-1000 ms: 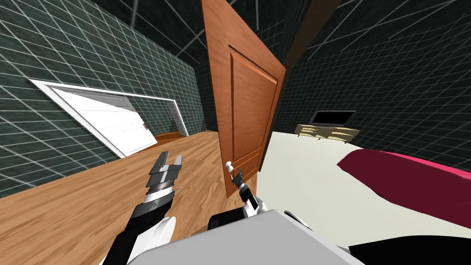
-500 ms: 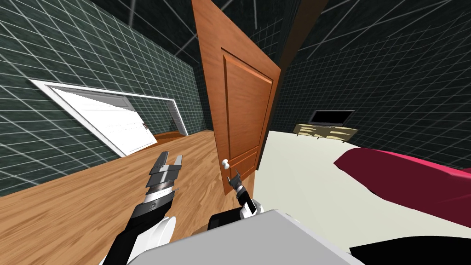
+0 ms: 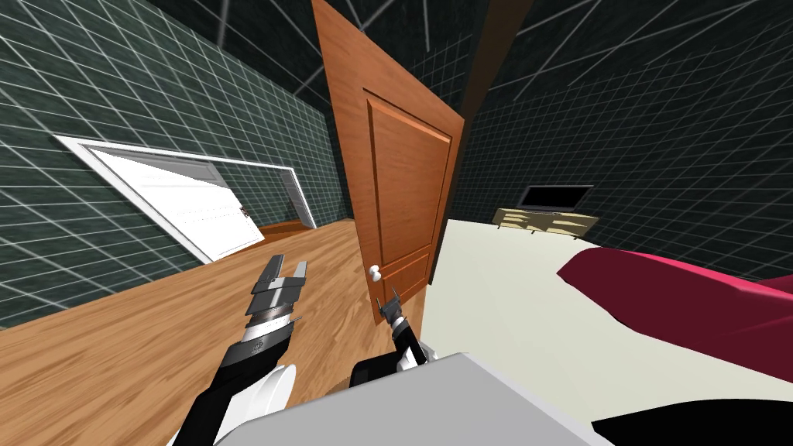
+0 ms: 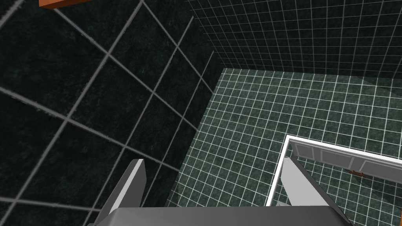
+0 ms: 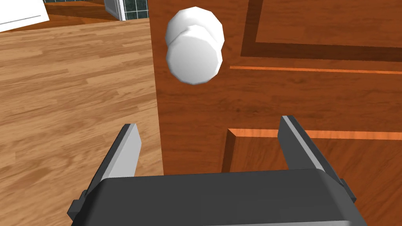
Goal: Push the door open
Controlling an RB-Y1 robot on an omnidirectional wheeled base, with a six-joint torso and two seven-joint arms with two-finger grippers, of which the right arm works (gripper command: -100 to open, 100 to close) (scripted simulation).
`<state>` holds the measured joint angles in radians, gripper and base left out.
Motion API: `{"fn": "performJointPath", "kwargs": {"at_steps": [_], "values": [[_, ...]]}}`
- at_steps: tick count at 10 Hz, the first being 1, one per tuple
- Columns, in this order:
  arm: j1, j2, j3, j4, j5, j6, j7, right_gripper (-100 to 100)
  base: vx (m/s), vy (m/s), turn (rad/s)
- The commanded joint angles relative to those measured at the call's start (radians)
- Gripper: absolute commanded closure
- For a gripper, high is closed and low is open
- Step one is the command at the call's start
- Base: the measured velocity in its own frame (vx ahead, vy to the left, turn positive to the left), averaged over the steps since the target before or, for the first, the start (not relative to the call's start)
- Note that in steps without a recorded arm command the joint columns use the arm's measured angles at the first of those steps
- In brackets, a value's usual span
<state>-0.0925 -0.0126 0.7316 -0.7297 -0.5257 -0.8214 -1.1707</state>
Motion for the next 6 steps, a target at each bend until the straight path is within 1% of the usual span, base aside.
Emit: {"fn": "performJointPath", "kwargs": {"at_steps": [1, 2, 3, 4, 6], "values": [[0.004, 0.017, 0.013, -0.005, -0.015, -0.002, -0.030, -100, -0.054, -0.066, 0.000], [0.009, 0.030, 0.023, -0.011, -0.026, -0.003, -0.050, -100, -0.048, -0.063, 0.001], [0.006, 0.021, 0.017, -0.009, -0.019, -0.002, -0.036, -100, -0.022, -0.026, 0.004], [0.004, -0.007, 0.014, -0.009, -0.022, -0.002, -0.041, -100, 0.103, 0.058, 0.036], [0.002, -0.017, 0.011, -0.006, -0.023, -0.002, -0.042, -100, 0.182, 0.062, 0.017]]}}
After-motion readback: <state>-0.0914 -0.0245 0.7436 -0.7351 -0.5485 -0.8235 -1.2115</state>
